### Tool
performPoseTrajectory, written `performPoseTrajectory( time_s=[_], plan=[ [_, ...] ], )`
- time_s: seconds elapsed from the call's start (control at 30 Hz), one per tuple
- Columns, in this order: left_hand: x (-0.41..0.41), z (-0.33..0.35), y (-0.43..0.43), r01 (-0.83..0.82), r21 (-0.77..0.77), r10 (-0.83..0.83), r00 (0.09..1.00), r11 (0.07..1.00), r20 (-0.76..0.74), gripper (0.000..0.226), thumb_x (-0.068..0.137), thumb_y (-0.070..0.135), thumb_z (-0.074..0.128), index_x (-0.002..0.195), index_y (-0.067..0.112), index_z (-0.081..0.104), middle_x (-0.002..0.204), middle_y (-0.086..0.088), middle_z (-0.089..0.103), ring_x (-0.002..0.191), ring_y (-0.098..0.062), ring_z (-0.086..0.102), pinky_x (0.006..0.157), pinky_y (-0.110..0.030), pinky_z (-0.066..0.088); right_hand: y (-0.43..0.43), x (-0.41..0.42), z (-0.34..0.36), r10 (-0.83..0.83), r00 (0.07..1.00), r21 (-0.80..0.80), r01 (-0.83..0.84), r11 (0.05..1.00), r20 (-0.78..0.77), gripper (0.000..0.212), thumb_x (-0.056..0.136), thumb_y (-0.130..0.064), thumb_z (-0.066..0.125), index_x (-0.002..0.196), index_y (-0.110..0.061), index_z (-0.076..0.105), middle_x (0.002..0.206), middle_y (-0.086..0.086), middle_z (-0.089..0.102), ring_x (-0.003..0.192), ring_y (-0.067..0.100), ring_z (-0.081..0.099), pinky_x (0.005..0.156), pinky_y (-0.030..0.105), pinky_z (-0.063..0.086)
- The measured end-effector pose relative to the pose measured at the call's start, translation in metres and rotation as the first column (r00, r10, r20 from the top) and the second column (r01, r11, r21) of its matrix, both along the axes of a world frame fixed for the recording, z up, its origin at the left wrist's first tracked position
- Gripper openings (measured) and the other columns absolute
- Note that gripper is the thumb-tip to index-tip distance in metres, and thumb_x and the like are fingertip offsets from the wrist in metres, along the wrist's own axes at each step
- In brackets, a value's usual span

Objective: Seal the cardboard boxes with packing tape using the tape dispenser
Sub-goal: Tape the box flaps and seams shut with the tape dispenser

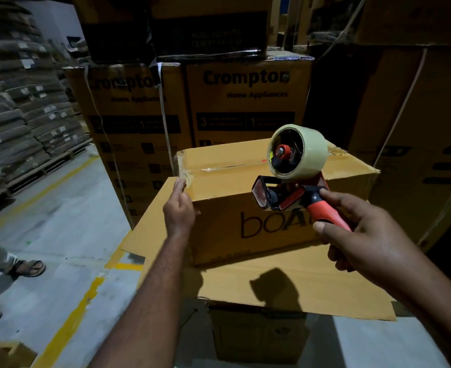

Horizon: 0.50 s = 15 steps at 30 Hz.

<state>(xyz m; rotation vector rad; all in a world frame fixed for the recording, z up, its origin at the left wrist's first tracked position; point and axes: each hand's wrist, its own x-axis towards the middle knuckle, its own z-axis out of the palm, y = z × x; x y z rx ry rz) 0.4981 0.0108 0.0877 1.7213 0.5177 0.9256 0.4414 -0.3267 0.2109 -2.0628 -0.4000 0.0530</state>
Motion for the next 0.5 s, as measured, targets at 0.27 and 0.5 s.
performPoseTrajectory(
  time_s=[0.27, 0.5],
  plan=[
    [-0.004, 0.033, 0.024, 0.285, -0.284, -0.327, 0.939, 0.915, -0.11, 0.053, 0.106, 0.059, 0.031, 0.13, 0.027, 0.066, 0.116, -0.002, 0.073, 0.098, -0.015, 0.072, 0.073, -0.03, 0.057, 0.056, 0.034, -0.004, 0.156, 0.987, 0.289, -0.136, 0.948, -0.046, 0.058, 0.092, -0.013, 0.068, 0.141, -0.037, 0.051, 0.097, 0.019, 0.069, 0.064, 0.026, 0.065, 0.053, 0.029, 0.052],
    [0.027, 0.053, 0.047, 0.291, -0.061, -0.286, 0.841, 0.955, -0.459, 0.054, 0.107, 0.046, 0.039, 0.157, 0.027, 0.036, 0.148, -0.005, 0.054, 0.125, -0.026, 0.057, 0.104, -0.04, 0.049, 0.149, 0.096, -0.022, 0.28, 0.954, 0.534, -0.182, 0.826, -0.108, 0.053, 0.099, -0.012, 0.056, 0.147, -0.027, 0.038, 0.09, 0.02, 0.065, 0.066, 0.026, 0.063, 0.057, 0.035, 0.058]
  ],
)
